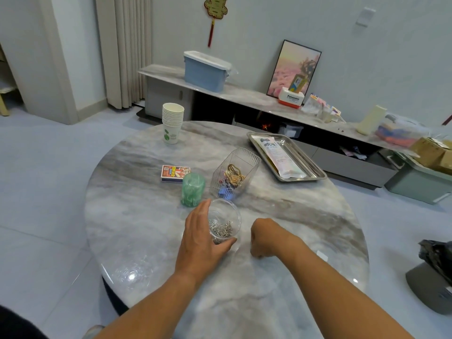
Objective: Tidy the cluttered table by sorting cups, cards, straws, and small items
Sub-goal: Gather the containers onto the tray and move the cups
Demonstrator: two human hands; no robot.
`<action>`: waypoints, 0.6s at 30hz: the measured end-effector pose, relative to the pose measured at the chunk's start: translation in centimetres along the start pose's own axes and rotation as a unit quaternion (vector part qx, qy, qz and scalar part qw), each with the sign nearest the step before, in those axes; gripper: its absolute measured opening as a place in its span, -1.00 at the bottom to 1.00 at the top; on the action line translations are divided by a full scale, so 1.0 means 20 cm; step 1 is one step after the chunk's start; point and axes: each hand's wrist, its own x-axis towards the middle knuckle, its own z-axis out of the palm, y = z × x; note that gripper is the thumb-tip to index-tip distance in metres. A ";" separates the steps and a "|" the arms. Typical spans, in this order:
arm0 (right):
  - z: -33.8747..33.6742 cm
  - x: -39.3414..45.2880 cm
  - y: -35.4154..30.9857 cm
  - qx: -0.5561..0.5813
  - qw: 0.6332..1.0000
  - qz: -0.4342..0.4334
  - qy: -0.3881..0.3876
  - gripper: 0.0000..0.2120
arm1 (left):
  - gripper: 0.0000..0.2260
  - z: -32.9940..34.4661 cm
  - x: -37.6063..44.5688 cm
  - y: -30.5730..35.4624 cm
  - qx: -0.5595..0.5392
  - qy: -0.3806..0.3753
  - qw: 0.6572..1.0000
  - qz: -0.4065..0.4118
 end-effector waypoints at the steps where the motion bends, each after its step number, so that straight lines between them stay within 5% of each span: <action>1: -0.01 -0.01 0.02 0.039 0.999 0.006 0.007 -0.84 | -0.01 0.00 0.00 0.00 -0.001 -0.002 1.000 -0.001; 5: -0.12 -0.03 0.08 0.308 0.934 0.019 0.180 -0.96 | -0.02 -0.01 0.00 0.00 -0.016 -0.017 1.000 0.009; 7: -0.18 -0.05 0.05 0.379 0.904 -0.033 0.194 -0.95 | -0.03 -0.02 0.00 0.00 -0.021 -0.025 0.999 0.015; 11: -0.21 -0.08 -0.03 0.338 0.922 -0.094 0.164 -0.97 | -0.03 -0.04 0.00 -0.01 -0.026 -0.021 0.999 0.023; 14: -0.19 -0.07 0.11 0.307 0.923 -0.015 0.231 -0.92 | -0.03 -0.04 0.00 -0.02 -0.023 -0.017 0.999 0.038; 18: -0.05 -0.07 0.50 0.221 0.958 0.132 0.125 -0.58 | -0.04 -0.01 0.00 0.01 -0.021 -0.019 0.999 0.046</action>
